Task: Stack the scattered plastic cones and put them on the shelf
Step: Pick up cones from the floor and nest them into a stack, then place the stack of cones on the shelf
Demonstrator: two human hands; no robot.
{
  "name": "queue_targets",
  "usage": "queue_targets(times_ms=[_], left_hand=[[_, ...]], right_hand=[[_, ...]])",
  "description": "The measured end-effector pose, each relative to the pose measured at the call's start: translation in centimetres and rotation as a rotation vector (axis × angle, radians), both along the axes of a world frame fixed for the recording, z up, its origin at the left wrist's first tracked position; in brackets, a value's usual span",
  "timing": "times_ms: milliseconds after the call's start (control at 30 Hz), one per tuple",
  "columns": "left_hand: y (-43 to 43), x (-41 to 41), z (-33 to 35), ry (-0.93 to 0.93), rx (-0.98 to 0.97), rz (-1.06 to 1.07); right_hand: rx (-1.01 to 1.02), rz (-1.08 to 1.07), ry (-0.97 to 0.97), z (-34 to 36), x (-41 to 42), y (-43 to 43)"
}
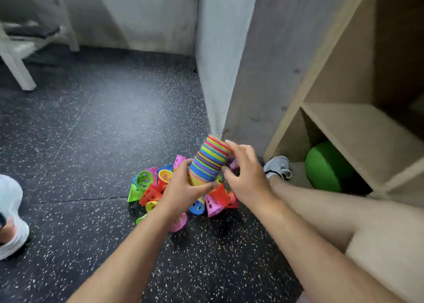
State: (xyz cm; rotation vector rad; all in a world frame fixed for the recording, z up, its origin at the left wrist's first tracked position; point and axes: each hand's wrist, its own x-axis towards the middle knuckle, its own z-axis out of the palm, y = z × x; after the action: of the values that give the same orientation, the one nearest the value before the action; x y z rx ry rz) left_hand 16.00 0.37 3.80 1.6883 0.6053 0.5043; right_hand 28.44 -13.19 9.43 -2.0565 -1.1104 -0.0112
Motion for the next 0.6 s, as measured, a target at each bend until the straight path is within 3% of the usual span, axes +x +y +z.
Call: queue_targets(times_ms=[200,367,600], left_hand=[[-3.4,2.5,11.6,-0.229,0.066,-0.135],[-3.7,5.1,21.5,-0.376,0.102,-0.155],[-5.5,8.7,36.3,-0.465,0.142,-0.273]], right_hand=[[0.159,-0.04,-0.225,11.2,3.7,-6.3],[0.214,-0.212,-0.505,20.0,3.8,-9.8],[0.329,-0.484,-0.597,29.0,5.0,-12.5]])
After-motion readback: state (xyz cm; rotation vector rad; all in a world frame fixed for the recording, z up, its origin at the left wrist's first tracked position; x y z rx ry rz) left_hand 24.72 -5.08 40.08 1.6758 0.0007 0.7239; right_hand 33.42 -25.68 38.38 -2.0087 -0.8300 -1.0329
